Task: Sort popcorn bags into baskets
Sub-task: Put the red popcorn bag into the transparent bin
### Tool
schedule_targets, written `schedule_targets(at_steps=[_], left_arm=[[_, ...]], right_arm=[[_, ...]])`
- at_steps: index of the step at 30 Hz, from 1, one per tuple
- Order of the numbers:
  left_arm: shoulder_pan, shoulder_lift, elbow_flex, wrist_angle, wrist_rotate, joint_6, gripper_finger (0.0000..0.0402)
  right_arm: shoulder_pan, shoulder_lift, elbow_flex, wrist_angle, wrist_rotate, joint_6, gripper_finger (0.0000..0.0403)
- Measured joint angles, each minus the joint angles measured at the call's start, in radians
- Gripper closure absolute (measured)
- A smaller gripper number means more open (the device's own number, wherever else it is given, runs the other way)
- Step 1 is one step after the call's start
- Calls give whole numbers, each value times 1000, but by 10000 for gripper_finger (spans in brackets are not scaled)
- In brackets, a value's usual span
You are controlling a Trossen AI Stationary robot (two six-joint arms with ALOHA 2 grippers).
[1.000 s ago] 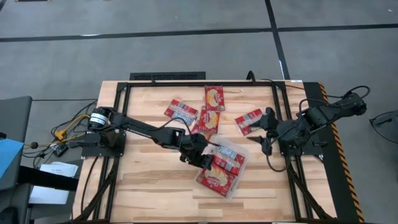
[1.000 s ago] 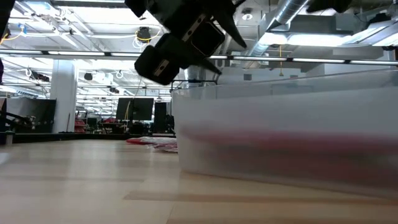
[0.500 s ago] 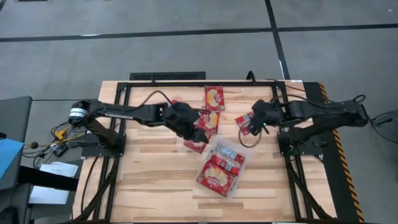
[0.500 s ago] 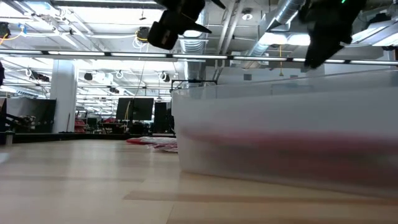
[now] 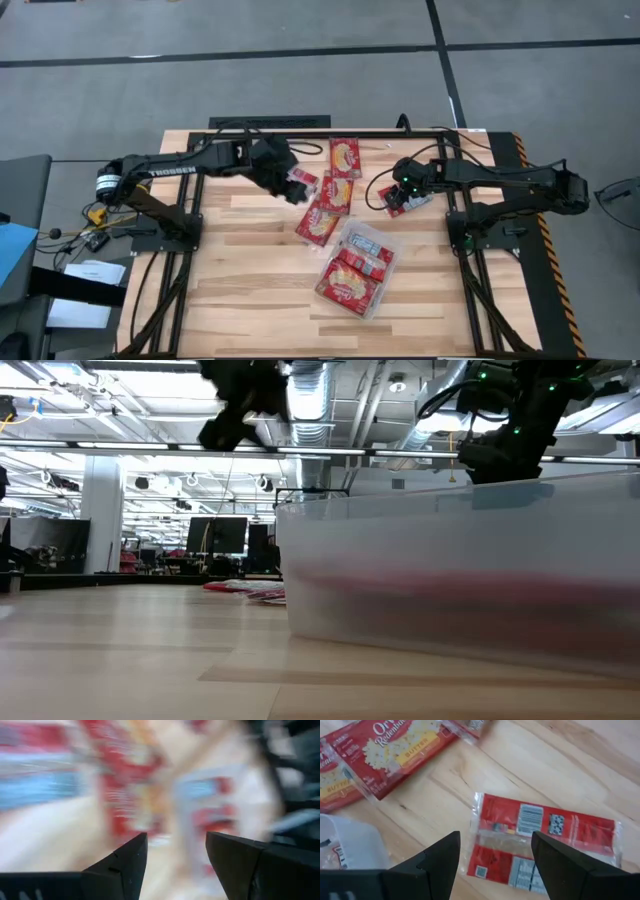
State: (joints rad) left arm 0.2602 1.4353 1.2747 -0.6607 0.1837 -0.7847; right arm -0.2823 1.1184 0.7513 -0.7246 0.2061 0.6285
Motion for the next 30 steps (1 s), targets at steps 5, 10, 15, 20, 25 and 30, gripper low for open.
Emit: schedule_targets(at_steps=[5, 10, 15, 20, 25, 30], left_arm=[[161, 7, -20, -150, -161, 155, 210], [343, 9, -97, -129, -133, 261, 186], [478, 14, -177, -69, -82, 309, 138], [587, 58, -247, 42, 34, 244, 107], [614, 133, -266, 108, 85, 298, 106], [612, 234, -266, 178, 101, 359, 107]], right_arm=[[31, 16, 1, 55, 0, 63, 132], [63, 19, 0, 82, 2, 86, 132], [58, 30, 0, 104, 2, 23, 132], [11, 63, 1, 174, 1, -52, 132], [-44, 106, 1, 265, -56, -145, 132], [-80, 170, 1, 366, -142, -183, 132]])
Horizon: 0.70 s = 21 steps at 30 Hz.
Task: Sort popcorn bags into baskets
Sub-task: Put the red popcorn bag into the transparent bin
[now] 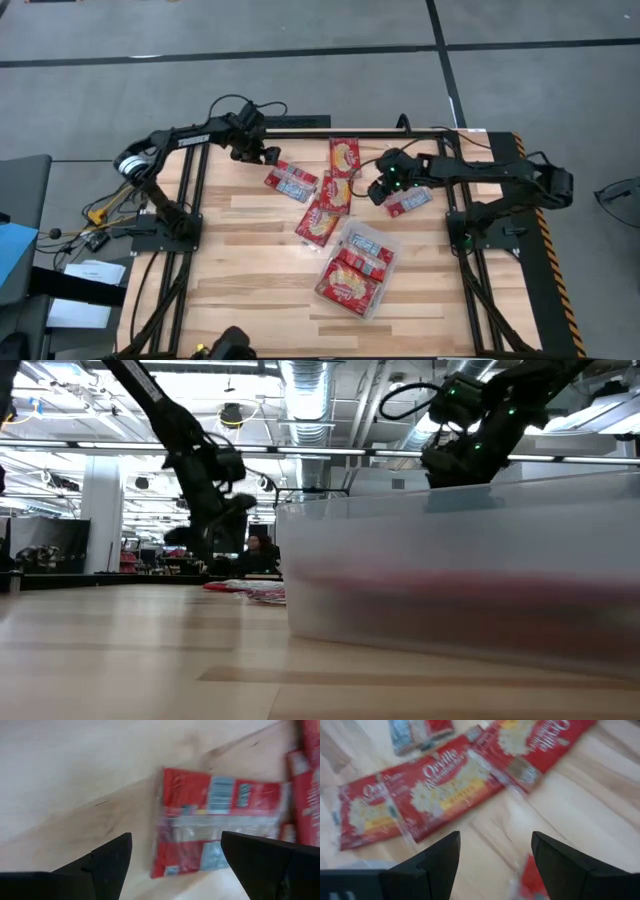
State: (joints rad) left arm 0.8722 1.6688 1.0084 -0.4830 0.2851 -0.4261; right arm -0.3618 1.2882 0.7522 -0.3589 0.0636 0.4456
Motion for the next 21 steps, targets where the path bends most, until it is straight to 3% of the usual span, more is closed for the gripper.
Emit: schedule_targets(at_steps=[9, 15, 21], left_arm=[[16, 166, 7, 30, 137, 85, 107], [17, 190, 4, 96, 246, 102, 114], [8, 210, 3, 139, 284, 93, 146]], right_arm=[[7, 110, -1, 86, -17, 23, 132], [32, 188, 0, 178, -24, 48, 132], [54, 270, 1, 259, -64, 78, 132]])
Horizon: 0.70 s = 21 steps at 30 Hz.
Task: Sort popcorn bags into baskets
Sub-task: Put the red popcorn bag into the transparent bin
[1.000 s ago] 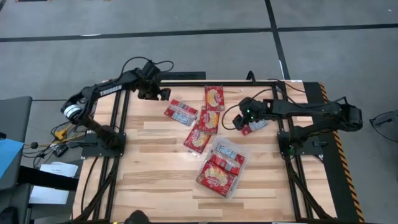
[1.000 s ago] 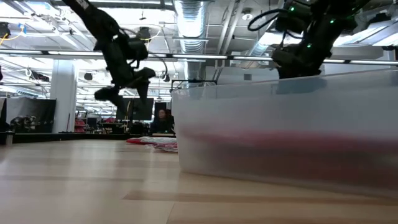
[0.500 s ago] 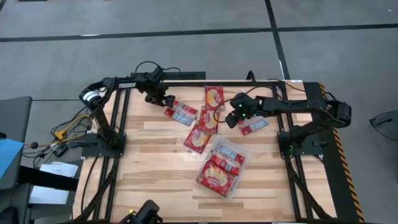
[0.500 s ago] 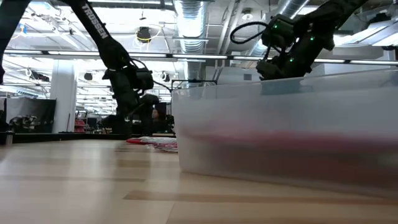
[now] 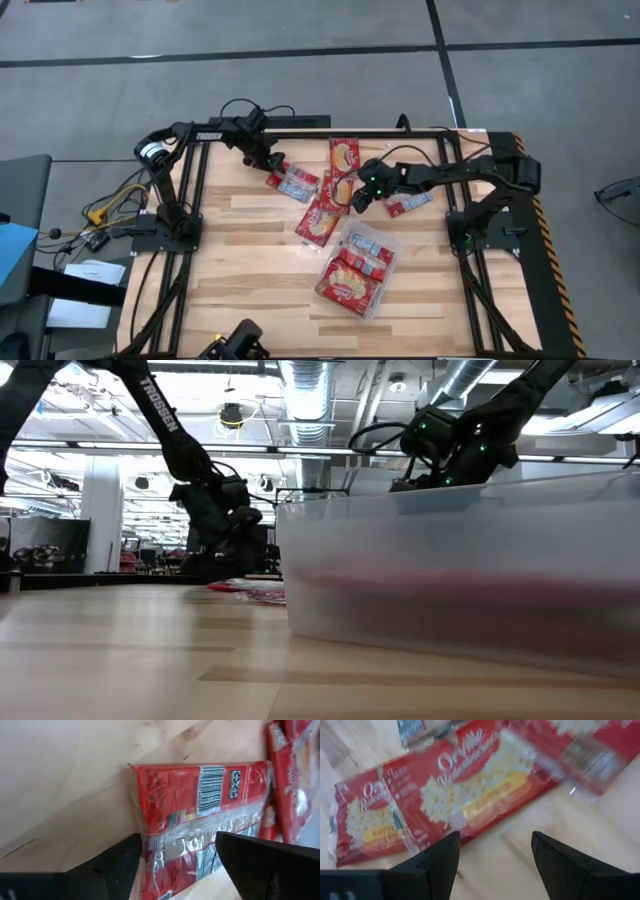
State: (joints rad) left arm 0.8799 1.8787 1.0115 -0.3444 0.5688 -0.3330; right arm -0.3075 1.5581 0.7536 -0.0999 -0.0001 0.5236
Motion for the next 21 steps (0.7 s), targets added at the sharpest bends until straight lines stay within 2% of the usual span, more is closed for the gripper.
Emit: schedule_targets(at_steps=[2, 8, 12, 18, 21], left_arm=[[-2, 19, 0, 20, 31, -18, 160], [-23, 22, 1, 18, -1, -27, 213], [-43, 21, 0, 17, -57, -27, 270], [-78, 20, 0, 14, -139, -15, 382], [-82, 20, 0, 23, -146, -28, 394]], right_arm=[[2, 17, 0, 24, -9, 4, 132], [2, 19, 1, 34, -20, 3, 132], [-10, 15, 1, 36, -20, 1, 132], [-10, 15, 1, 34, -19, -3, 132], [-10, 15, 1, 34, -22, -8, 132]])
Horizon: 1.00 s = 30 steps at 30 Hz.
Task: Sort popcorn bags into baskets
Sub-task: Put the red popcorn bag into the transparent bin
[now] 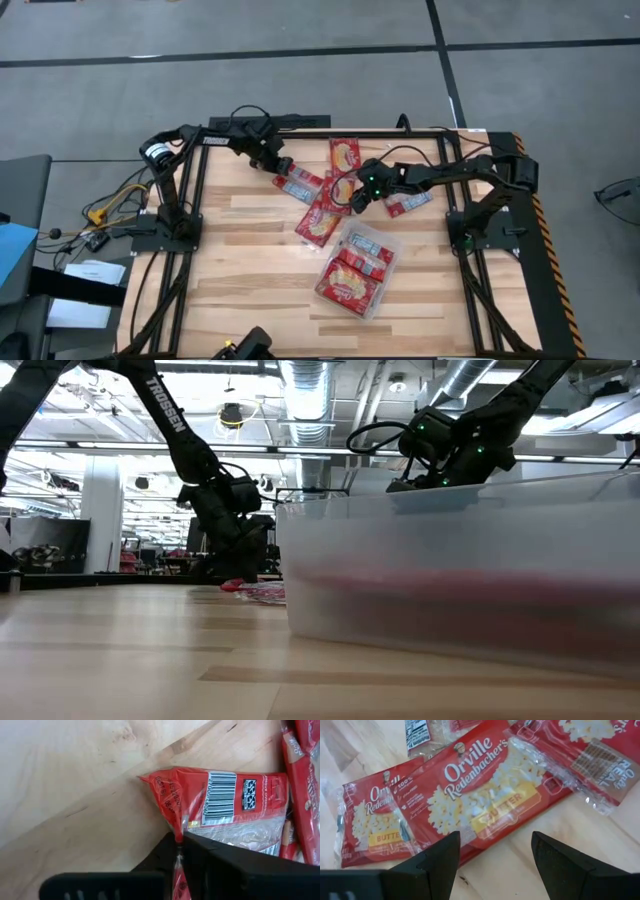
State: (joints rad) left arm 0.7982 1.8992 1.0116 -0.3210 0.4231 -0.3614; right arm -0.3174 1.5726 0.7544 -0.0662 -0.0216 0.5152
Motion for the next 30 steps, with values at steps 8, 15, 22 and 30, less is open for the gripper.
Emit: schedule_targets(at_steps=[8, 15, 22, 30], left_arm=[[13, -52, 45, -81, 15, -99, 401], [11, -150, 106, -163, 32, -128, 401], [7, -271, 157, -267, 16, -166, 402], [-35, -424, 191, -291, 9, -274, 401]], right_arm=[[-7, -74, 1, -27, -9, -21, 132], [-69, -219, 1, -41, -6, -19, 132], [-138, -359, 1, -82, -4, -22, 132], [-187, -445, 1, -105, -1, -42, 132]])
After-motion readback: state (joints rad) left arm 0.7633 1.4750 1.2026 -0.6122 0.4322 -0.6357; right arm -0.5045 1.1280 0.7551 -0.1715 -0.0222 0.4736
